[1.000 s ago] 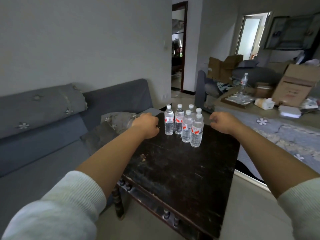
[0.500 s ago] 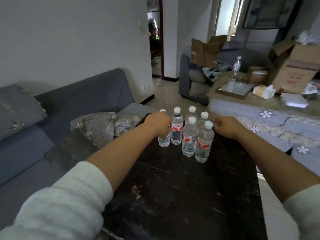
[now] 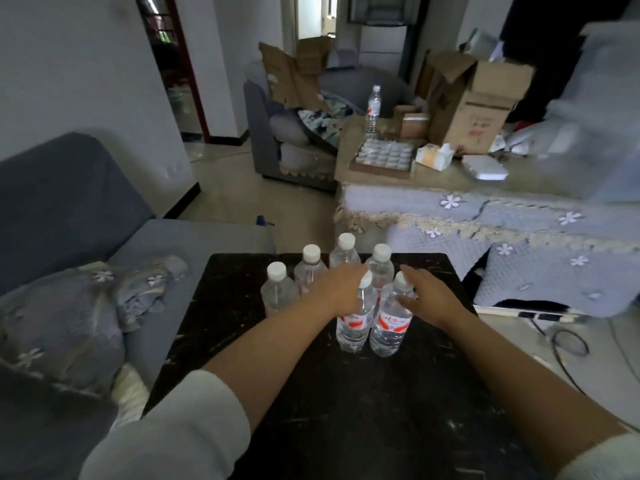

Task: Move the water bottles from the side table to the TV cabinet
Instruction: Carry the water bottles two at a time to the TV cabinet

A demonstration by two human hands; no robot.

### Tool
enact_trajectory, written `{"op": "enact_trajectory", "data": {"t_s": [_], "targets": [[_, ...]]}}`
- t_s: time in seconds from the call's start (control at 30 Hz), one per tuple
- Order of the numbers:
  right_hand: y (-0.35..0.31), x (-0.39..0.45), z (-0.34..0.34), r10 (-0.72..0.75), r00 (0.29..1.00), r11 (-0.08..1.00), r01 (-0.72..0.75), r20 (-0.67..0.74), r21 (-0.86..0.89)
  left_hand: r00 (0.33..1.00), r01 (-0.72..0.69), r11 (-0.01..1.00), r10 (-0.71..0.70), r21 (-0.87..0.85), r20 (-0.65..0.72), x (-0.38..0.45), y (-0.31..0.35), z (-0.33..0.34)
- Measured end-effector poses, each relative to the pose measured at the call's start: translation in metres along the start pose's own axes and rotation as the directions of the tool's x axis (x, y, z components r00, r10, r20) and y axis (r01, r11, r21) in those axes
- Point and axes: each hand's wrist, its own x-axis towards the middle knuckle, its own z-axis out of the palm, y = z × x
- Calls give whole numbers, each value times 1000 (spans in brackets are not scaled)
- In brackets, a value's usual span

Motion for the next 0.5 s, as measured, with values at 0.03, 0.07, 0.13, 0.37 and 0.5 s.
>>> {"op": "enact_trajectory", "data": {"t_s": [0.03, 0.07, 0.13, 0.37, 0.5], "targets": [[-1, 2, 0, 1, 1000, 1000, -1, -14, -7, 1000, -8, 1000, 8, -4, 7, 6, -2, 3], [-2, 4, -1, 14, 999, 1000, -14, -35, -6, 1000, -26, 1000, 26, 5, 18, 13, -3, 5], [-3, 10, -3, 47, 997, 999, -47, -68, 2, 998, -60, 998, 59, 15, 35, 26, -4, 7], [-3, 9, -7, 71, 997, 996, -72, -8, -57, 995, -96, 995, 97, -26, 30, 43, -9, 6], [6, -7, -3, 98, 995, 993, -98, -2, -60, 996, -86, 996, 87, -10, 34, 43, -8, 8]]}}
